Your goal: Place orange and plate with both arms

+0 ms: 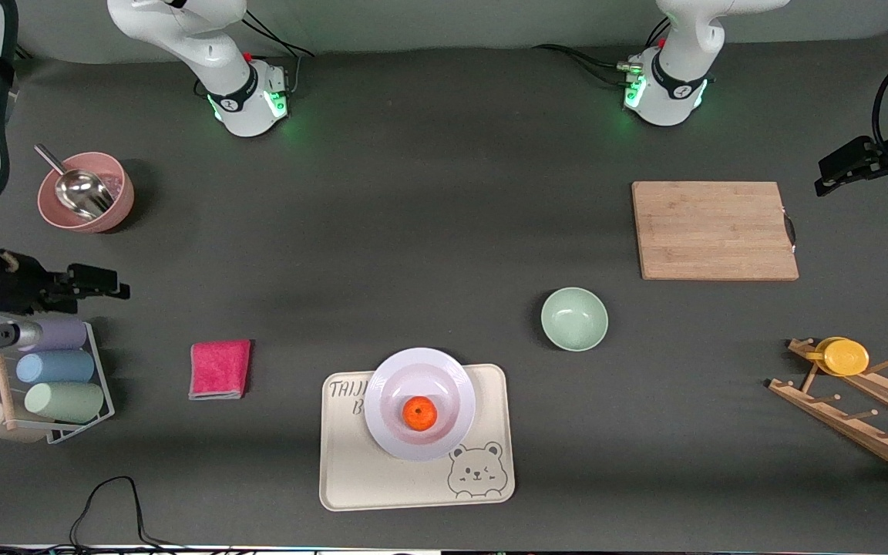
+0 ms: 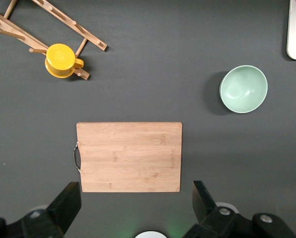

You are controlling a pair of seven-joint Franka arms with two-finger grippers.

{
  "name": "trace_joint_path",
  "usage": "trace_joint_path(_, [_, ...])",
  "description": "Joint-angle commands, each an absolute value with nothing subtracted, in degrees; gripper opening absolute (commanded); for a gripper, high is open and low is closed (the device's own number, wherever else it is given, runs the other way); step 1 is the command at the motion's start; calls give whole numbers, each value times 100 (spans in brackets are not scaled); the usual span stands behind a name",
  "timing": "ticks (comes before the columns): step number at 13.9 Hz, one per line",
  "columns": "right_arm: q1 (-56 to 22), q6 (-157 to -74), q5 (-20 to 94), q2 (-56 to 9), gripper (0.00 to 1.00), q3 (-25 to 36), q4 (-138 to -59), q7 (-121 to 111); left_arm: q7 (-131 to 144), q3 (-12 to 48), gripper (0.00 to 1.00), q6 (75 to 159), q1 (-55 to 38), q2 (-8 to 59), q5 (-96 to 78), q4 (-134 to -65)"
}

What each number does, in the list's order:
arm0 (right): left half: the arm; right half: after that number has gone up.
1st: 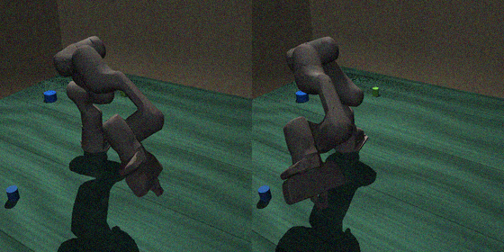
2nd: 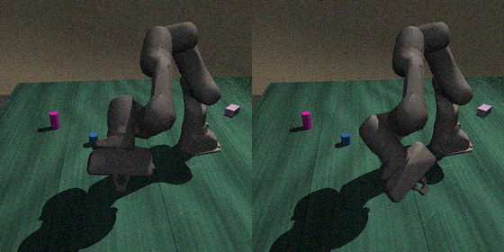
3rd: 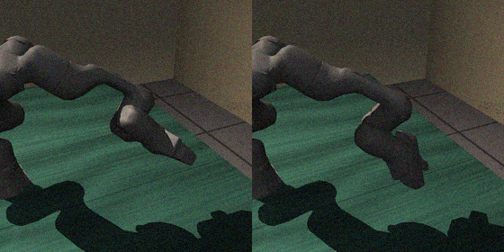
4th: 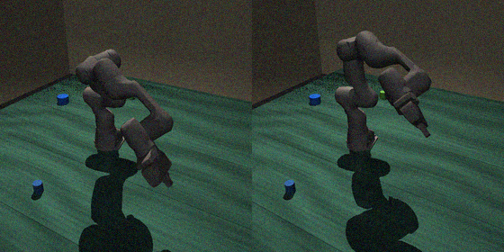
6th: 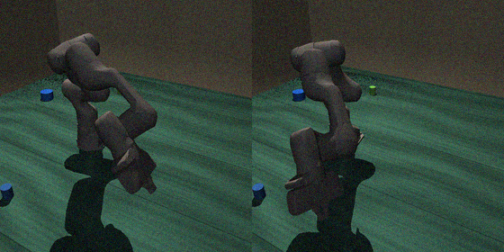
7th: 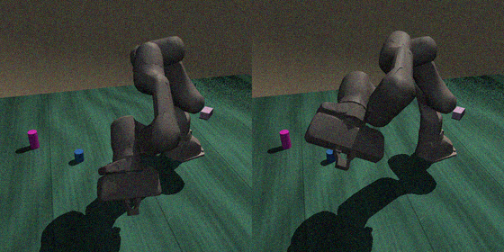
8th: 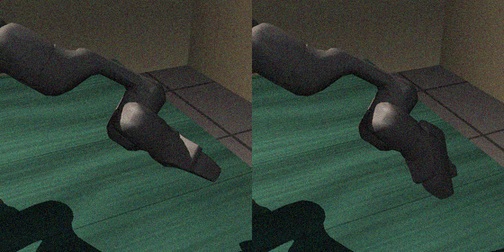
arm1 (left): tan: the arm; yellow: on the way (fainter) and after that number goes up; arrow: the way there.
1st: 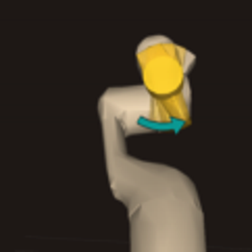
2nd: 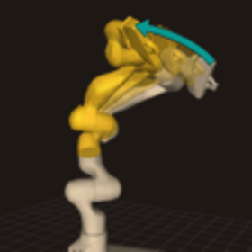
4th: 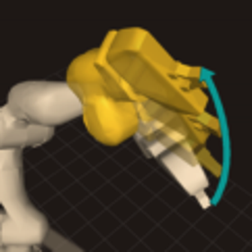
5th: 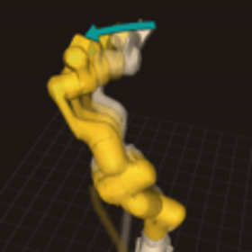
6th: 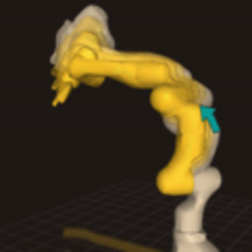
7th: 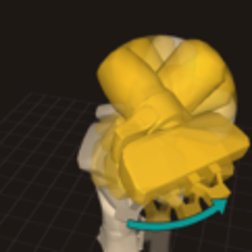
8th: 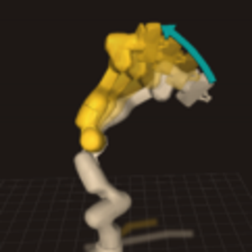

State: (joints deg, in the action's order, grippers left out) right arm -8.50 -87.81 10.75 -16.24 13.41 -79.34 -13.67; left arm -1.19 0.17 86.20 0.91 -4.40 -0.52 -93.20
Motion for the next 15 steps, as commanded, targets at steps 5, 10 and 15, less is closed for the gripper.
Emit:
trace_joint_path(5, [-193, -8842, 325, -677, 100, 299, -8719, -581, -123, 9, 100, 8429, 123, -536, -123, -9272])
trace_joint_path(10, [-202, -8842, 158, -571, 100, 316, -8736, -431, -132, 9, 100, 8464, 114, -519, -123, -9255])
trace_joint_path(15, [-202, -8842, -139, -483, 100, 325, -8736, -290, -132, 9, 100, 8481, 114, -501, -70, -9237])
